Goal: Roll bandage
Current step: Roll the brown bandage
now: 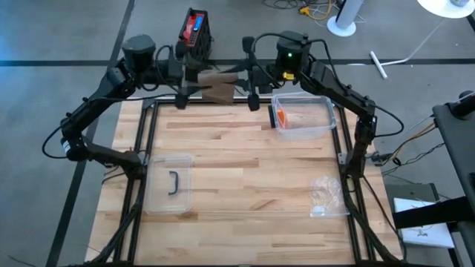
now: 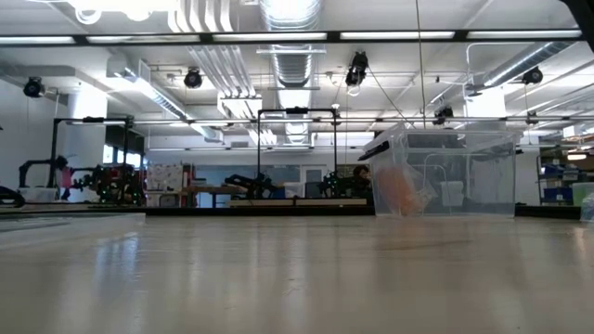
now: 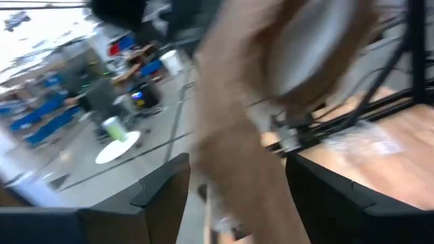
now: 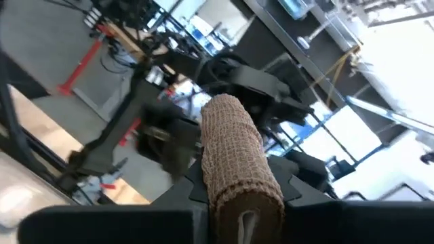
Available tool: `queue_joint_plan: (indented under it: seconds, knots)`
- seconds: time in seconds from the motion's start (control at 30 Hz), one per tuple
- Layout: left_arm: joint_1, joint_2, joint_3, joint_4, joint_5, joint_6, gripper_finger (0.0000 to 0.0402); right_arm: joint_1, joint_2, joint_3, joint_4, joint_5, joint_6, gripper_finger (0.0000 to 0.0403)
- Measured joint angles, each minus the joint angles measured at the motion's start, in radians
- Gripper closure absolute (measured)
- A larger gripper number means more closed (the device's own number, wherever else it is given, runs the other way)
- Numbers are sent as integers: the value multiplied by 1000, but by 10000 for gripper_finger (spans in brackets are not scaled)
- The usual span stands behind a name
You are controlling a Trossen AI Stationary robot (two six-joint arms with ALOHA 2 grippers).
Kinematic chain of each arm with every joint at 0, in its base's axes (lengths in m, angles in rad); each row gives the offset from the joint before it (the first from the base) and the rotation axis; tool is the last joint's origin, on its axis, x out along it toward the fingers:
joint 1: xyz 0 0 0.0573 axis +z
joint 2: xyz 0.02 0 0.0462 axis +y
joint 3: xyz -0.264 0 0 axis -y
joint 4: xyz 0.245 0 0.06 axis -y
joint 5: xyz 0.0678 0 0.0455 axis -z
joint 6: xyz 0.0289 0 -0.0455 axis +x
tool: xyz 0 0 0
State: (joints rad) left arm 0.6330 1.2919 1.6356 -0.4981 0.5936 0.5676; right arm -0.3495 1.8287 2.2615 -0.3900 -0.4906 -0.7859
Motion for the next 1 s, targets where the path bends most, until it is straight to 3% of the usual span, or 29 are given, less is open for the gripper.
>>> queue_joint_plan:
  seconds: [0.27,0.6,0.87,1.0]
  knots:
    - [-14,18,-2,1,106,-57,171,0,25,0,14,83,-109,353]
    - [-26,8,-2,-22,109,-85,167,0,32,0,62,126,-222,353]
    - [-26,9,-2,-21,104,-88,189,1,32,0,85,126,-205,353]
    - [-26,9,-2,-24,50,-112,217,3,32,0,90,124,-185,353]
